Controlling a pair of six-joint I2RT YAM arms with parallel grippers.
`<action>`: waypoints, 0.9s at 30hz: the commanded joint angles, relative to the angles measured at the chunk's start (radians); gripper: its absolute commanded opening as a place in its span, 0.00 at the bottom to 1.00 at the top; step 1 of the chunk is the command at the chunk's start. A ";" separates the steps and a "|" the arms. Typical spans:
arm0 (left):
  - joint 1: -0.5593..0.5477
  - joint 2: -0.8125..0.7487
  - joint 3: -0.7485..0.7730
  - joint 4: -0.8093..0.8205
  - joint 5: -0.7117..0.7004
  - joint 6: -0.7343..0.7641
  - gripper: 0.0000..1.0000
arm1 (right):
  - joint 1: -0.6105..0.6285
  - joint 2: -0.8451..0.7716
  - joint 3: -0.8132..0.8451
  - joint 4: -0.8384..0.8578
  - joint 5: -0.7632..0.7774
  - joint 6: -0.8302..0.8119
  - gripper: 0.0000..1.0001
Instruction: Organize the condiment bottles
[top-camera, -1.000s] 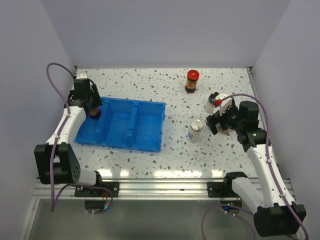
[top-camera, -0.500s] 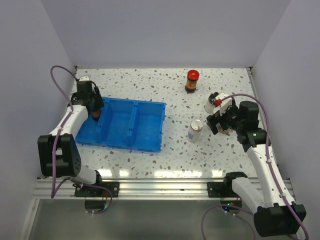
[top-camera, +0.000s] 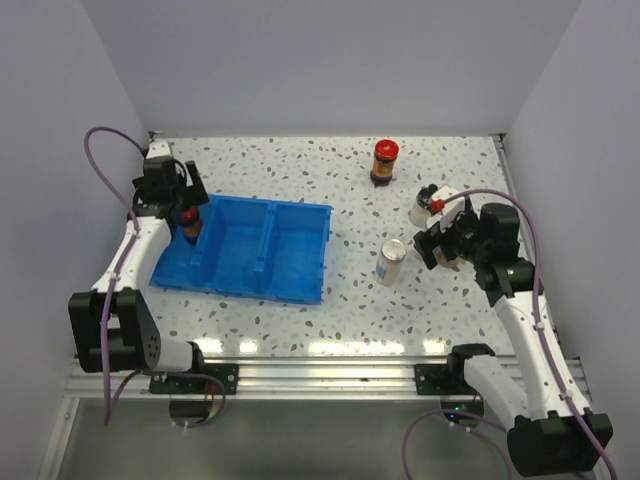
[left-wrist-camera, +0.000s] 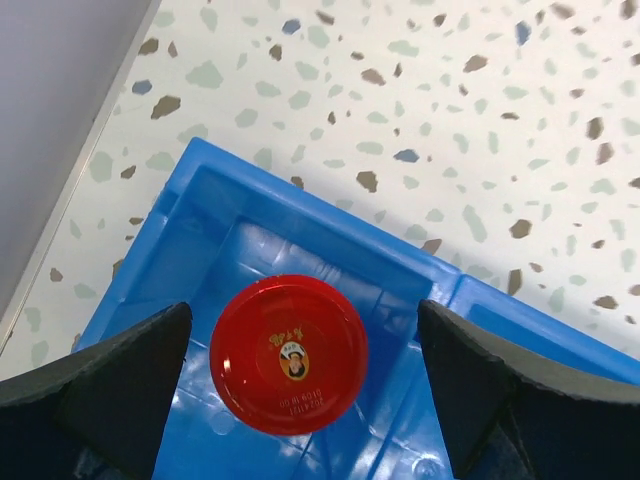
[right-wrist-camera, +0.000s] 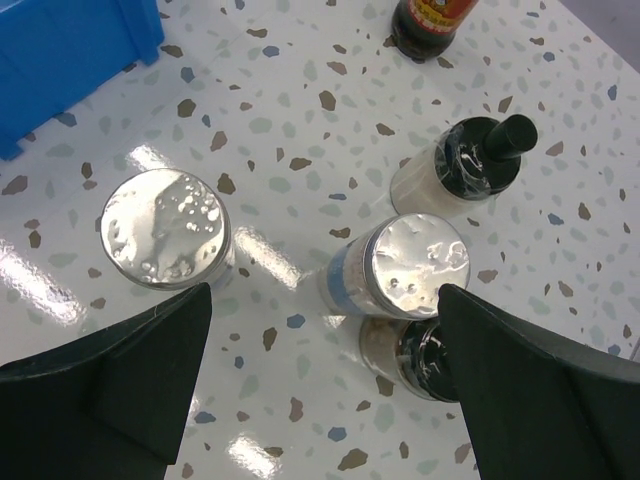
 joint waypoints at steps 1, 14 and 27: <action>0.009 -0.130 0.034 0.018 0.082 -0.022 0.98 | -0.002 -0.027 0.008 0.042 -0.047 -0.021 0.99; -0.007 -0.594 -0.264 0.035 0.326 0.063 1.00 | 0.186 0.531 0.583 -0.047 0.106 0.129 0.99; -0.095 -0.716 -0.397 0.078 0.201 0.112 1.00 | 0.211 1.290 1.361 -0.157 0.574 0.416 0.98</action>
